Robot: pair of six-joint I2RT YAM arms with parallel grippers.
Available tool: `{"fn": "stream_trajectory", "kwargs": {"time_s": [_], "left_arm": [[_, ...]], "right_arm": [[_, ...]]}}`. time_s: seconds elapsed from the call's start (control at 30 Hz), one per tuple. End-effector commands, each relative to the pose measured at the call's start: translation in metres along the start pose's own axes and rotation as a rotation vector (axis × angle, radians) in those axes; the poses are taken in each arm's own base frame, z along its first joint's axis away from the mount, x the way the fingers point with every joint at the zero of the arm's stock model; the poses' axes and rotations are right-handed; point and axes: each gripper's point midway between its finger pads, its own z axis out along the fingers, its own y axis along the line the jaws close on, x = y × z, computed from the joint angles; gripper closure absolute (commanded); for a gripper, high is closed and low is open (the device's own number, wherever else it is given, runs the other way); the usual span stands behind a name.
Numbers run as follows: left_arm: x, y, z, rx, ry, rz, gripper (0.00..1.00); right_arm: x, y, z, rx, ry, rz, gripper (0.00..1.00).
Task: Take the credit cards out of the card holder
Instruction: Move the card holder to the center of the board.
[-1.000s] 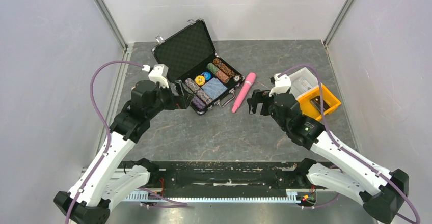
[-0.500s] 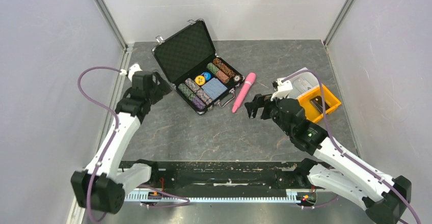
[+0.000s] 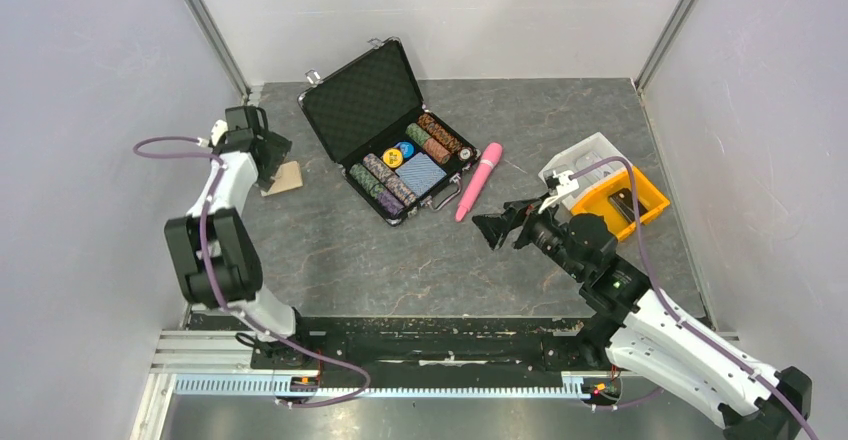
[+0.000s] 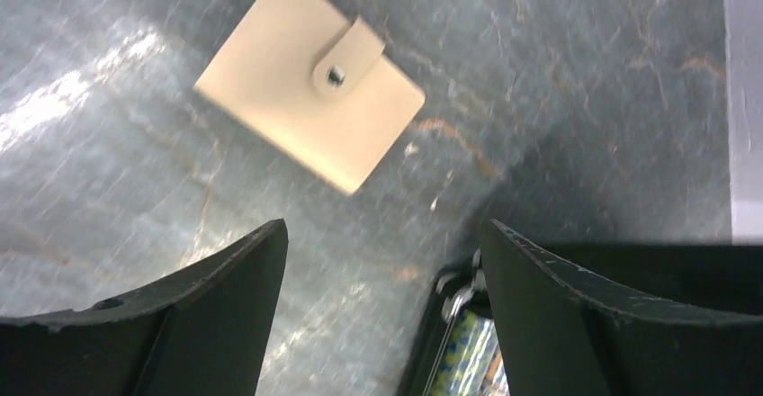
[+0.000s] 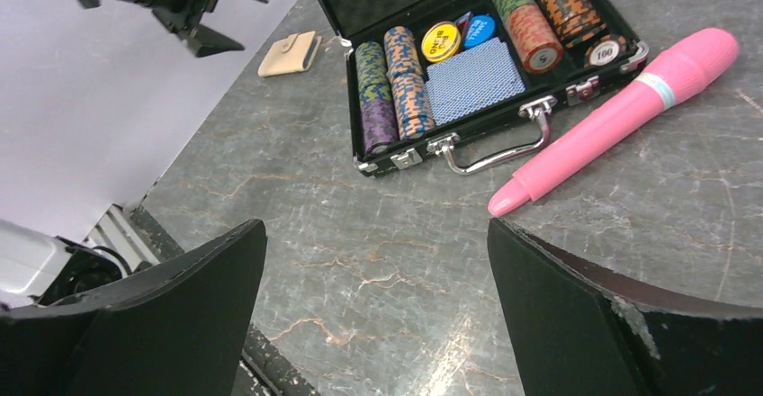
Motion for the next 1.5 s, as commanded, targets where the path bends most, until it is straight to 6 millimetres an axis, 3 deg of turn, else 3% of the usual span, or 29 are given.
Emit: {"fn": "stream_trajectory", "kwargs": {"time_s": [0.0, 0.17, 0.33, 0.5, 0.63, 0.77, 1.03, 1.23, 1.47], "left_arm": [[-0.029, -0.032, 0.031, 0.055, -0.011, -0.047, 0.16], [-0.042, -0.041, 0.076, 0.019, -0.002, -0.001, 0.20], [-0.047, -0.053, 0.107, 0.043, -0.004, 0.055, 0.25], [-0.043, -0.047, 0.131, -0.016, 0.036, 0.143, 0.25], [-0.037, -0.038, 0.138, -0.052, 0.067, 0.190, 0.27], [-0.026, -0.022, 0.130, -0.101, 0.115, 0.211, 0.30], [-0.003, 0.005, 0.090, -0.102, 0.123, 0.203, 0.42], [0.033, 0.038, 0.057, -0.122, 0.127, 0.189, 0.43], [0.072, 0.059, 0.016, -0.088, 0.156, 0.176, 0.42]], "right_arm": [[-0.002, 0.013, 0.001, -0.059, -0.008, 0.054, 0.05], [-0.008, 0.016, -0.002, -0.067, -0.021, 0.058, 0.06], [-0.012, 0.017, -0.005, -0.067, -0.031, 0.060, 0.07], [-0.008, 0.016, -0.006, -0.061, -0.008, 0.070, 0.07], [-0.008, 0.016, -0.007, -0.058, -0.003, 0.071, 0.07], [-0.007, 0.014, -0.006, -0.048, 0.001, 0.070, 0.07], [0.003, 0.007, -0.008, -0.026, 0.015, 0.076, 0.07], [0.007, 0.002, -0.013, -0.007, 0.026, 0.060, 0.07], [0.008, -0.003, -0.020, 0.005, 0.001, 0.061, 0.07]]}}
